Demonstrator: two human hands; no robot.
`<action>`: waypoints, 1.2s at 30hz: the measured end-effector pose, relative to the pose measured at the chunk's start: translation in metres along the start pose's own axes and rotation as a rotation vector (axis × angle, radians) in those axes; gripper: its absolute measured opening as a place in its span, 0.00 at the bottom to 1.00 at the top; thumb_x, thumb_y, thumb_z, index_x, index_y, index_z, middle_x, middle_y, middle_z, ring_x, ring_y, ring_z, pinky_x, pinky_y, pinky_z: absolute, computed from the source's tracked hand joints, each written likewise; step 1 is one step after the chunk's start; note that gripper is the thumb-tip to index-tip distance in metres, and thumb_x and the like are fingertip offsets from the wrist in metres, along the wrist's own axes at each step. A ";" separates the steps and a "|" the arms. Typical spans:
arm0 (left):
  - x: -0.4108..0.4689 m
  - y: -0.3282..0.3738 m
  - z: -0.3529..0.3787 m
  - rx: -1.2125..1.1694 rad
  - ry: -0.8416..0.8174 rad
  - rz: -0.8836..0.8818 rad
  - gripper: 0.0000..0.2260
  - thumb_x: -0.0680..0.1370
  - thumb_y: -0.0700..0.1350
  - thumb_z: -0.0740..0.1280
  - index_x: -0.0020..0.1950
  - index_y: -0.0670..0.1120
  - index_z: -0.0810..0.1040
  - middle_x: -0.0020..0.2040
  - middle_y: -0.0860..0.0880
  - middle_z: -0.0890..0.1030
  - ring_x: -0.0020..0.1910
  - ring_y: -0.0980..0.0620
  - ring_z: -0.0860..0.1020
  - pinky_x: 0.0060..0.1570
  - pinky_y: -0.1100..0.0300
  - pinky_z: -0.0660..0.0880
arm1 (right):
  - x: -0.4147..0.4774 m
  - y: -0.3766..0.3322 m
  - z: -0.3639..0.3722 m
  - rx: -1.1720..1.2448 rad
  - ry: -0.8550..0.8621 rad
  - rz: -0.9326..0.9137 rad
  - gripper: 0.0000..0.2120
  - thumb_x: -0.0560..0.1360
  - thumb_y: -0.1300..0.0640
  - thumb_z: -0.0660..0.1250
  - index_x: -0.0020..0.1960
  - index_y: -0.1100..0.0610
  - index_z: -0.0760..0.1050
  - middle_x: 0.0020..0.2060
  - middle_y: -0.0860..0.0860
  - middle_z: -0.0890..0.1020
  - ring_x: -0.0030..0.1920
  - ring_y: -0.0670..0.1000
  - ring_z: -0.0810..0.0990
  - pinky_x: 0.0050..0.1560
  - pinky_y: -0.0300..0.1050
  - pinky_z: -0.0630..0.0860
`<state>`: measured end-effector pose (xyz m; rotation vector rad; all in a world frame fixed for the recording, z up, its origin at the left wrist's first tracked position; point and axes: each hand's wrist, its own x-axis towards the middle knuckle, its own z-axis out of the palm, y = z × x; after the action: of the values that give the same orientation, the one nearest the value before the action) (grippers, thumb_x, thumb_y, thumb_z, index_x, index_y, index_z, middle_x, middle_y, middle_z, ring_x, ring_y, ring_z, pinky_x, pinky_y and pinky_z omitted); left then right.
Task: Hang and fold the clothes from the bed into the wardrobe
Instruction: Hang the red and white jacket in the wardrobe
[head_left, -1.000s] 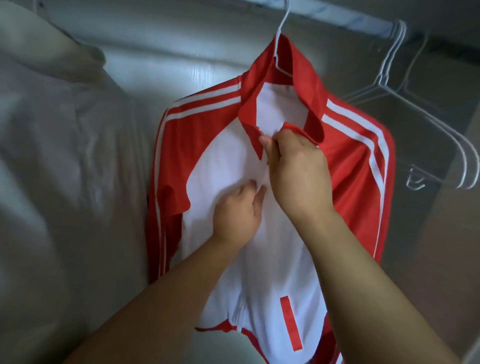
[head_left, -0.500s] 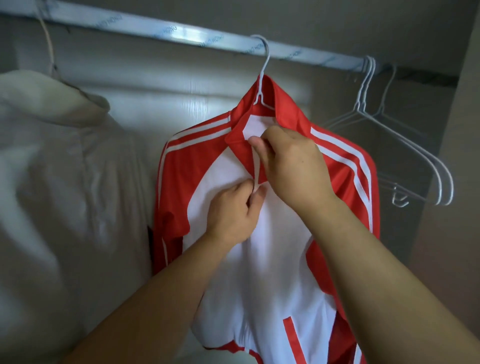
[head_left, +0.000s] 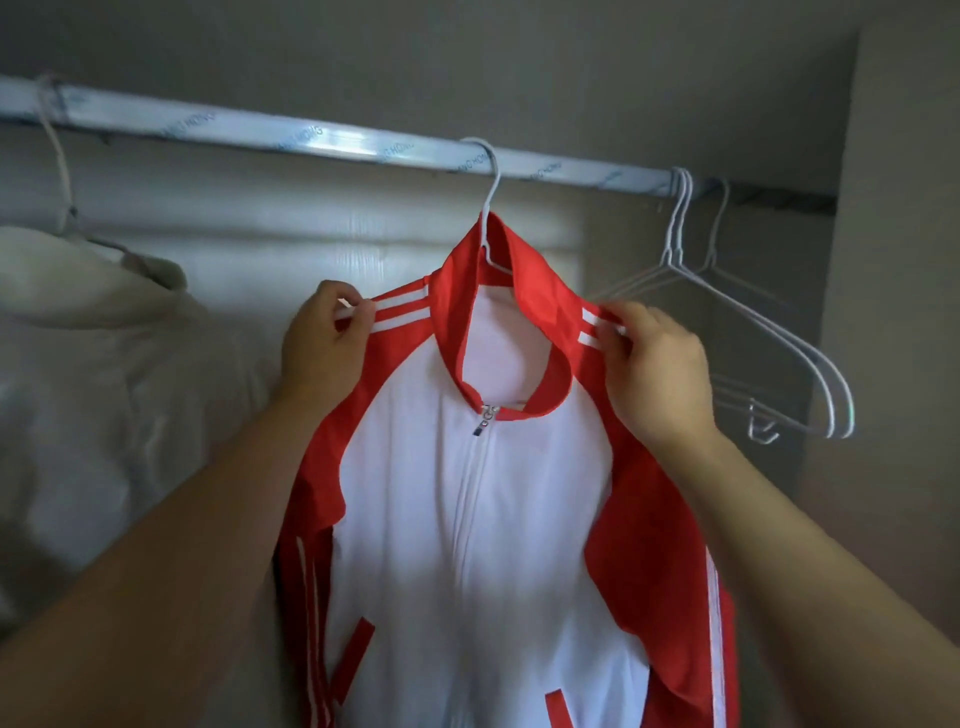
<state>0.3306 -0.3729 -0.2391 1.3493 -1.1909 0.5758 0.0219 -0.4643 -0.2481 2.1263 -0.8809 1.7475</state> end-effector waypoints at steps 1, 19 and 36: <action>0.002 -0.001 0.000 0.026 0.005 0.031 0.05 0.82 0.50 0.63 0.50 0.50 0.75 0.49 0.50 0.80 0.48 0.50 0.77 0.44 0.61 0.71 | 0.001 0.000 -0.001 0.014 0.032 -0.004 0.09 0.79 0.57 0.65 0.59 0.53 0.77 0.47 0.53 0.84 0.48 0.61 0.81 0.44 0.53 0.76; 0.038 -0.009 -0.010 -0.354 -0.262 -0.664 0.09 0.76 0.47 0.73 0.47 0.41 0.83 0.50 0.39 0.84 0.47 0.43 0.82 0.52 0.48 0.80 | 0.098 -0.011 -0.021 -0.081 -0.432 0.107 0.10 0.81 0.53 0.62 0.43 0.55 0.75 0.48 0.57 0.82 0.50 0.60 0.79 0.45 0.46 0.70; 0.021 0.027 -0.004 0.150 -0.147 0.128 0.19 0.85 0.51 0.56 0.34 0.49 0.66 0.30 0.51 0.70 0.35 0.45 0.70 0.37 0.53 0.66 | 0.037 0.008 -0.049 0.041 -0.388 0.093 0.19 0.70 0.44 0.75 0.56 0.49 0.75 0.49 0.49 0.78 0.47 0.47 0.77 0.48 0.38 0.71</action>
<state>0.3150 -0.3702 -0.2084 1.4692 -1.3838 0.6772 -0.0183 -0.4552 -0.2021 2.5387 -1.0604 1.4224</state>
